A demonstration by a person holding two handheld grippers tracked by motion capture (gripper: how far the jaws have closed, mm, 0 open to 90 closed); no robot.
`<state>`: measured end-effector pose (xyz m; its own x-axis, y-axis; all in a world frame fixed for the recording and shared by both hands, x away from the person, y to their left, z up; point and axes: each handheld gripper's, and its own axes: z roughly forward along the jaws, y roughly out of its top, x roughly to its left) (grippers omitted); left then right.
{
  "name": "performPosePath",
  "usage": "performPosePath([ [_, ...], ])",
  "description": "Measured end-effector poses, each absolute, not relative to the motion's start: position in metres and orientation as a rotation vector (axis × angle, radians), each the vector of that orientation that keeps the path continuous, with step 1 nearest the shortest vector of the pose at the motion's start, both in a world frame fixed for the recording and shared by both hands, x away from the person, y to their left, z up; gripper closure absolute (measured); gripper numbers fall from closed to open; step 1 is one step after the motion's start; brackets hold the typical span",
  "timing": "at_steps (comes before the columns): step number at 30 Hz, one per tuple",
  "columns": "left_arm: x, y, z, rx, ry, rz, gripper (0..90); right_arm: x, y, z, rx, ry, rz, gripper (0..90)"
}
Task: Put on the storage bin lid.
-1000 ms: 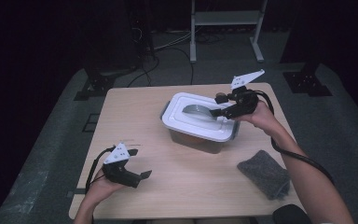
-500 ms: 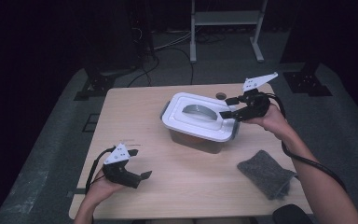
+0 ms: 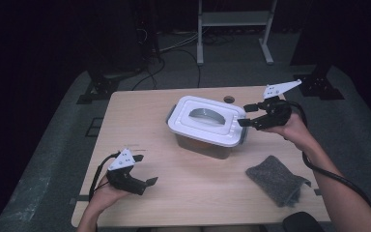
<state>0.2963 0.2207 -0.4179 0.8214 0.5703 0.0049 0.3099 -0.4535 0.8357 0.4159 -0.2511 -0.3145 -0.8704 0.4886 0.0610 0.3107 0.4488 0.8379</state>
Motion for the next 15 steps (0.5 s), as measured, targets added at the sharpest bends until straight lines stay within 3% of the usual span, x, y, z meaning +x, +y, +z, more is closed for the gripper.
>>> performPosePath([
  [15, 0.296, 0.219, -0.419, 2.075, 0.648, 0.357, 3.2, 0.398, -0.284, -0.332, 0.785, 2.459, 1.433, 27.1],
])
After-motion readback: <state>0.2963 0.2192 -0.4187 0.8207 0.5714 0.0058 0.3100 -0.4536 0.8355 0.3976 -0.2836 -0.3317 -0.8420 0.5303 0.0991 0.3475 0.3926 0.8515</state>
